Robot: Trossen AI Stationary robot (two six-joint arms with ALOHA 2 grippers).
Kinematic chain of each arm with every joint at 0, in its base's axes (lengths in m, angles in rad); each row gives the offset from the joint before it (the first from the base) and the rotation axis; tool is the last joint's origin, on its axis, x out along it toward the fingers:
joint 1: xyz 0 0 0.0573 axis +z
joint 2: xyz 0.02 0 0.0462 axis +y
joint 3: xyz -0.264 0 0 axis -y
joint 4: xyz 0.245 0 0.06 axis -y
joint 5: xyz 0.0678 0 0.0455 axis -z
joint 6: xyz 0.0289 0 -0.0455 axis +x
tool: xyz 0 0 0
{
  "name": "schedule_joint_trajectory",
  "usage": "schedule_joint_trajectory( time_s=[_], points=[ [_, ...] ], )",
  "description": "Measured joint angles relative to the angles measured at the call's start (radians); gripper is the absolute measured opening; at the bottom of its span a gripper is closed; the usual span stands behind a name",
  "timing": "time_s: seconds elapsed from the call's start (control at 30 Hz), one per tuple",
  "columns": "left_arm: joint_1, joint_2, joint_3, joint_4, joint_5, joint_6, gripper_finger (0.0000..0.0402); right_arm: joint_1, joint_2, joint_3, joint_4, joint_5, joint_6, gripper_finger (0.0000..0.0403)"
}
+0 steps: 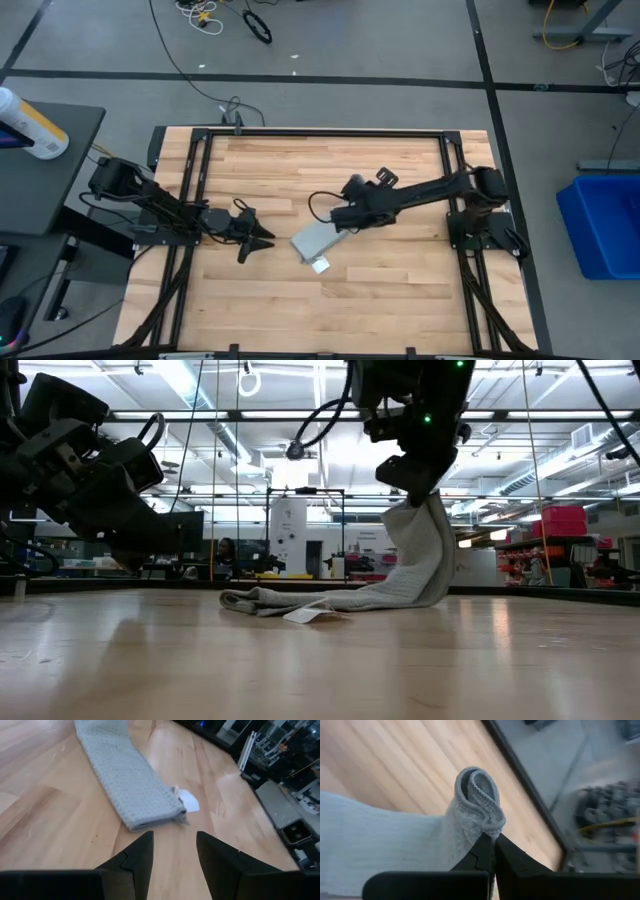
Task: Fold microfiber towels
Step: Fold the gray towel
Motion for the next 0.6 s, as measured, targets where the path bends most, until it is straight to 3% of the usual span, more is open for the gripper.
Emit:
schedule_joint_trajectory(
  time_s=[0.23,0.6],
  points=[
    [0.0,0.0,0.0,0.034,0.012,-0.018,0.0157,0.032,-0.122,-0.154,0.42,-0.167,-0.189,0.0004],
    [0.0,0.0,0.0,0.026,0.008,-0.033,0.0157,0.073,-0.139,-0.294,0.83,-0.319,-0.217,0.0004]
  ],
)
